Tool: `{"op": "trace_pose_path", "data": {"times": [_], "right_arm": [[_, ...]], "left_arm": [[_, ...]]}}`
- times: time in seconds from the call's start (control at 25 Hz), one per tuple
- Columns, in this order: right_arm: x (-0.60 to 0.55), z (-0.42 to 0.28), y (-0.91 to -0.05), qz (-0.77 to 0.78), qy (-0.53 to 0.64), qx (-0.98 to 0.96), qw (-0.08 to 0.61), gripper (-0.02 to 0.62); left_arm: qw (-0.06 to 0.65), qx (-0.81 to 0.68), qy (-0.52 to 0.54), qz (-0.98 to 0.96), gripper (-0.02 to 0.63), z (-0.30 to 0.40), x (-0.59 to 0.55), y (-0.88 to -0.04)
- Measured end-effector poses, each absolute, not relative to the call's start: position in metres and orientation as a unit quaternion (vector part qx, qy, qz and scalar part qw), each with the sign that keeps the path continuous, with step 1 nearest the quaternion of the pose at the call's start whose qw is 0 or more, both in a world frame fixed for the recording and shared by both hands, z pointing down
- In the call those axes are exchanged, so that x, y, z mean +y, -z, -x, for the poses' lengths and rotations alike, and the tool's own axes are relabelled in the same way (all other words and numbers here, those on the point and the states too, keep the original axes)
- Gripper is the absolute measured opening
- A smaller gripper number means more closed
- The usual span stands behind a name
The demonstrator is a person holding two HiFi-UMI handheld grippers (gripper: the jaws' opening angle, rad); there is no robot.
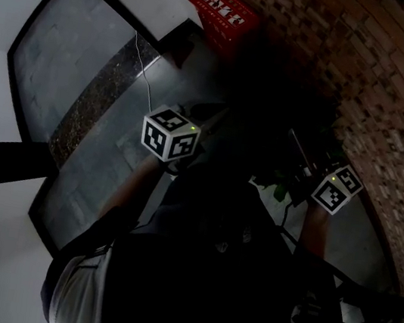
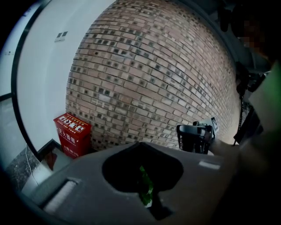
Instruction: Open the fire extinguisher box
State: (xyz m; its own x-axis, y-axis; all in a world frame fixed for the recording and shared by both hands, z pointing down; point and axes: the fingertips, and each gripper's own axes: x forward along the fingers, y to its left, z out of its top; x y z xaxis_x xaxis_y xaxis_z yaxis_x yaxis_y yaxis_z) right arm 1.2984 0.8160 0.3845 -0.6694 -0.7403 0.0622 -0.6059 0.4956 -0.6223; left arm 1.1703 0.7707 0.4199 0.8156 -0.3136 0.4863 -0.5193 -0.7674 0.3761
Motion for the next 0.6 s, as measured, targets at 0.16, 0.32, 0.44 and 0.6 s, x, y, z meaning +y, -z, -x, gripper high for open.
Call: {"op": "trace_pose_path", "data": {"times": [0.16, 0.32, 0.44, 0.6], "right_arm": [[0.812, -1.299, -0.392, 0.38, 0.31, 0.867, 0.086, 0.0], [0.805, -1.294, -0.396, 0.375, 0.303, 0.874, 0.057, 0.0], [0.794, -1.287, -0.397, 0.371, 0.298, 0.879, 0.041, 0.0], [0.773, -1.259, -0.399, 0.358, 0.27, 0.894, -0.005, 0.0]], "left_arm": [[0.244, -0.225, -0.194, -0.923, 0.002, -1.177, 0.762, -0.416], [0.247, -0.234, -0.189, -0.921, 0.002, -1.171, 0.75, -0.418], [0.252, -0.234, -0.188, -0.92, 0.002, -1.166, 0.742, -0.422], [0.259, -0.242, -0.176, -0.918, 0.0, -1.145, 0.72, -0.426]]}}
